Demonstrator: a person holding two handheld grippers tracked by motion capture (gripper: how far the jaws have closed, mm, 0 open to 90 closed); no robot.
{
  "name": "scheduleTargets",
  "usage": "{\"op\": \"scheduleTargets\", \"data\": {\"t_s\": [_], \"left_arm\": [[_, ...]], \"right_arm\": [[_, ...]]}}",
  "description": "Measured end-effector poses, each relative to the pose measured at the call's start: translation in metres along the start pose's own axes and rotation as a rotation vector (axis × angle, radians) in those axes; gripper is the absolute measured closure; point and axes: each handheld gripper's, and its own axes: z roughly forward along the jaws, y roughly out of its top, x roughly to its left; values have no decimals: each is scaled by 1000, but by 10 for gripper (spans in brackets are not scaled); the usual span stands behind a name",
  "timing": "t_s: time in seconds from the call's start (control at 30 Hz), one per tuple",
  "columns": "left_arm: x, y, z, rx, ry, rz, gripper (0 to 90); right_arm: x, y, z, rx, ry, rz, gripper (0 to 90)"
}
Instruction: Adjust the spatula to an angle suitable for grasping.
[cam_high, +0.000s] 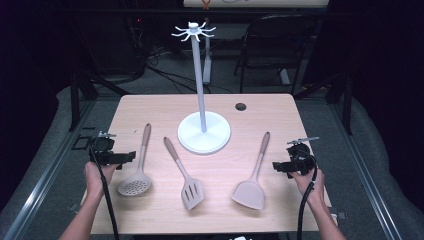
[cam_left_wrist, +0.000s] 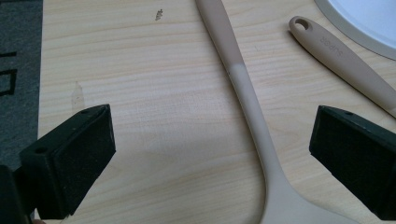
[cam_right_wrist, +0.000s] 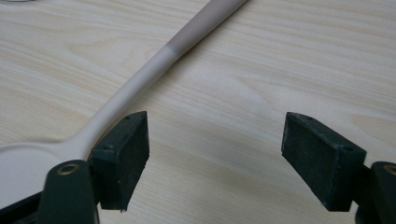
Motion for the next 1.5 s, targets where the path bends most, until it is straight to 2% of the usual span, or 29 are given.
{"op": "scheduleTargets", "data": {"t_s": [0.3,0.47,0.57,0.9,0.97,1.03,1.07,1.1,1.13,1.17,1.33,1.37,1.4,1.43,1.5], "left_arm": [[-2,1,1,-3,4,19,2],[-3,1,1,-1,-2,28,2],[-4,2,1,1,-5,35,5],[-9,3,2,5,-5,50,15],[-11,3,2,3,-4,53,14],[-10,3,2,3,-4,55,14],[-10,3,2,2,-4,50,14],[-10,3,2,6,-6,52,14],[-10,3,2,7,-7,52,14],[-10,3,2,8,-6,55,14],[-12,3,3,7,-5,55,16],[-12,3,3,8,-4,60,17],[-12,3,4,9,-6,61,18],[-12,3,4,11,-8,61,18],[-12,3,4,13,-8,61,18]], "right_arm": [[15,7,9,14,23,-11,318],[24,10,14,6,45,10,360],[31,12,16,7,52,3,378],[45,14,29,52,75,8,457],[48,13,32,83,83,10,473],[49,13,33,90,85,9,478],[50,13,33,110,74,-2,491],[51,12,35,95,96,17,496],[51,12,35,113,78,6,501],[52,11,37,108,97,15,505],[59,10,42,133,95,-5,516],[61,10,44,130,89,-13,515],[61,11,42,154,58,-36,514],[61,10,44,141,75,-21,515],[60,11,44,148,69,-20,518]]}}
